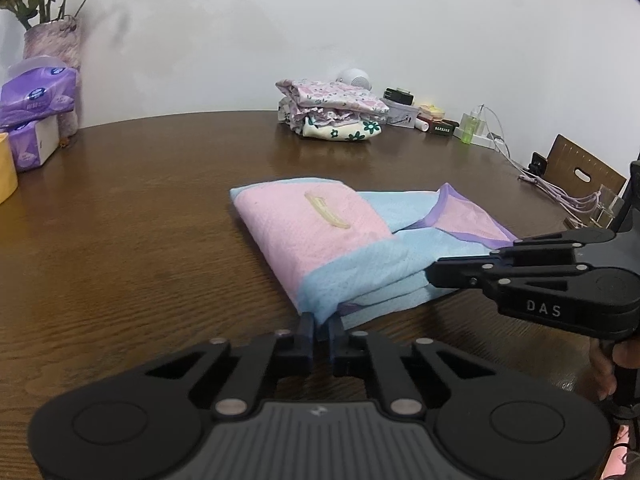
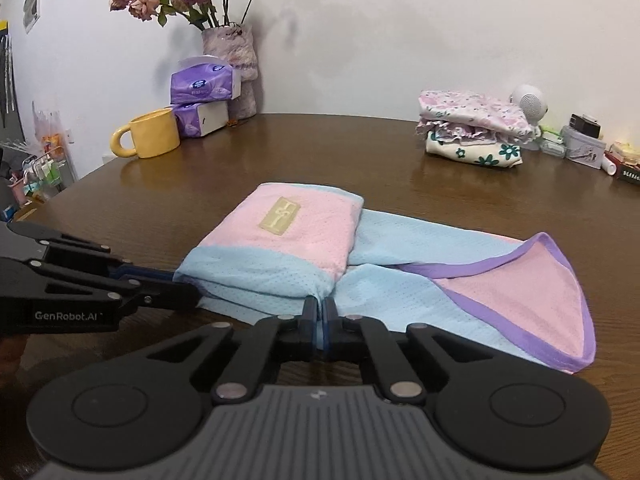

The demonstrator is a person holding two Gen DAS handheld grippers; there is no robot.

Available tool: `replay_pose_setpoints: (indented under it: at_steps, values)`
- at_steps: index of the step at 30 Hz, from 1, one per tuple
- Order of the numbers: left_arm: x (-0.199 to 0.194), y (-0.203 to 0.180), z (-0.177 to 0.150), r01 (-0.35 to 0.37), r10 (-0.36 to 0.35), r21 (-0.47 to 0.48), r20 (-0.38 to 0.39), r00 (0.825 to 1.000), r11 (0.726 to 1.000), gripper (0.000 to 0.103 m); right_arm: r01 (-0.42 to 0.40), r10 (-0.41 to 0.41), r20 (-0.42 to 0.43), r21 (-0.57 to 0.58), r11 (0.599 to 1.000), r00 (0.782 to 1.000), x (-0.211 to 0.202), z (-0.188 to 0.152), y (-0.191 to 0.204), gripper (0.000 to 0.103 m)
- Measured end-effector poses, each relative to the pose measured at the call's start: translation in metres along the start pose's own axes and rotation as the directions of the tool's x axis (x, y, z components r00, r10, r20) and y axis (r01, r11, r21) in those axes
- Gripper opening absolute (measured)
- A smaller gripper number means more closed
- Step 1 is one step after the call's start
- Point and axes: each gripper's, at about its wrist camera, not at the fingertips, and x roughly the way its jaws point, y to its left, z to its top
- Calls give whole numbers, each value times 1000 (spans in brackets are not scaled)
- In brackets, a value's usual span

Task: Fold clothes

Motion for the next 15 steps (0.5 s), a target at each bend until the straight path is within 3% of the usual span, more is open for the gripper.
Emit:
replay_pose_setpoints:
  at_steps: [5,9,13,15]
  values:
    - [-2,5,-1,-8,8,-19,6,1000,1000,4,9,-9,-21,-22,1000,1000,3,-4,3,2]
    - [-4,7,-1,-6,6,-15,-1,1000,1000,6,-27,27,-14,25,999,1000,-4,-2,-4,2]
    - [-20,14,2,43,-42,-51,21,999,998,28,-62,63,-5,71,996,998,-11,-1,-11,7]
    - [-29,18,5,74,-70,-71,58,996,995,32,-80,80,0,93,992,997,-15,0,-15,15]
